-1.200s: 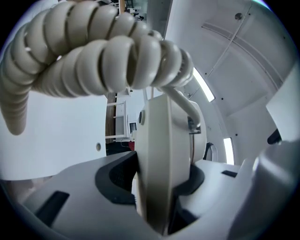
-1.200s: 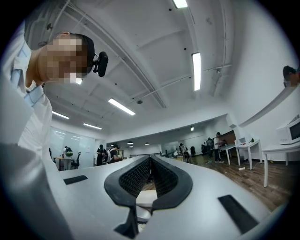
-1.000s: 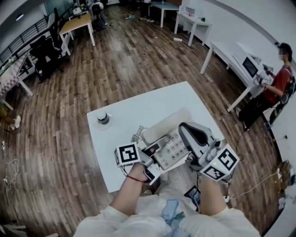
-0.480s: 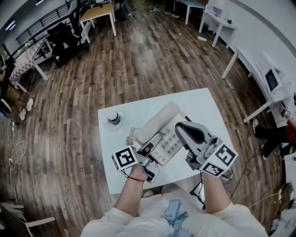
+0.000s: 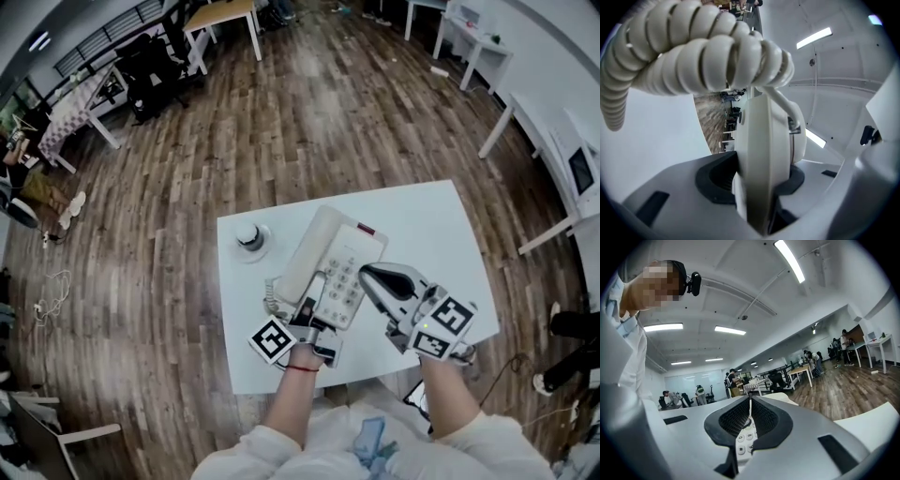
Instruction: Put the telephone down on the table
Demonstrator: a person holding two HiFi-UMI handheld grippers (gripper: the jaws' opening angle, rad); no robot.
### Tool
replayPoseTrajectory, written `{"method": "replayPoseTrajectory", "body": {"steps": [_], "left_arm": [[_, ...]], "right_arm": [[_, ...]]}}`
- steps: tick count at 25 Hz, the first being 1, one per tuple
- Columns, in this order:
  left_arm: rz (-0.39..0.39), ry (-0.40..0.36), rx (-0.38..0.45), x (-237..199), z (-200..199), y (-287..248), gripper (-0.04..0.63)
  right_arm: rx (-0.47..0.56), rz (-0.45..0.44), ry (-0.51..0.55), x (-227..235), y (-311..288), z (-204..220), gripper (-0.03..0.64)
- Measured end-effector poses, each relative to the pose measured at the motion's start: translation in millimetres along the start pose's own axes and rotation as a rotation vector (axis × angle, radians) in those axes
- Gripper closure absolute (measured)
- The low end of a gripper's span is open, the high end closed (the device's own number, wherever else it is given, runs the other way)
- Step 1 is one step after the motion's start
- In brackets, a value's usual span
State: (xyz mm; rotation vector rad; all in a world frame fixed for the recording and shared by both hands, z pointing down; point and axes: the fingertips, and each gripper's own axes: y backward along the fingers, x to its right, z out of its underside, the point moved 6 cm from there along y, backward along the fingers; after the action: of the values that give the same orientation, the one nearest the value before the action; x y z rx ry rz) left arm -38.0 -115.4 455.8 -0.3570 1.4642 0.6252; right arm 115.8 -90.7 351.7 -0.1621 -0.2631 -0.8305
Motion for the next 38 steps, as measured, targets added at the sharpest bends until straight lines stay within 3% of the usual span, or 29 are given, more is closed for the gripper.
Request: {"method": "replayPoseTrajectory", "body": {"steps": [8,24,29,32,38], "left_arm": [[-0.035,0.02,0.235,-41.8,-9.6,5.6,0.425],[-0.082,0.052,0.397,-83.1,-23.8,8.9,0.425],[-0.086,0.06,0.43,-94.0,-31.2,5.6,0.425],[-0.104,0.062,0.445,-106.2,-34.8,2.7,0.425],[-0.143,0.078,0.477,-131.3,-40.4,2.3,0.425]], "right_arm": [[-0.072,0.017,-0.035,25.5,-35.8,39.4,0.583],[-0.137,0.035,-0.069,54.6,-53.0,76.2,0.581],[-0.224,0.088,-0.168,69.5,-55.6,99.6,0.575],[-0.28,0.098,-0.253,76.3,-57.5,120.5,0.451],[-0.366,0.165,-0.405,85.1,-62.0,152.9,0.445]]}}
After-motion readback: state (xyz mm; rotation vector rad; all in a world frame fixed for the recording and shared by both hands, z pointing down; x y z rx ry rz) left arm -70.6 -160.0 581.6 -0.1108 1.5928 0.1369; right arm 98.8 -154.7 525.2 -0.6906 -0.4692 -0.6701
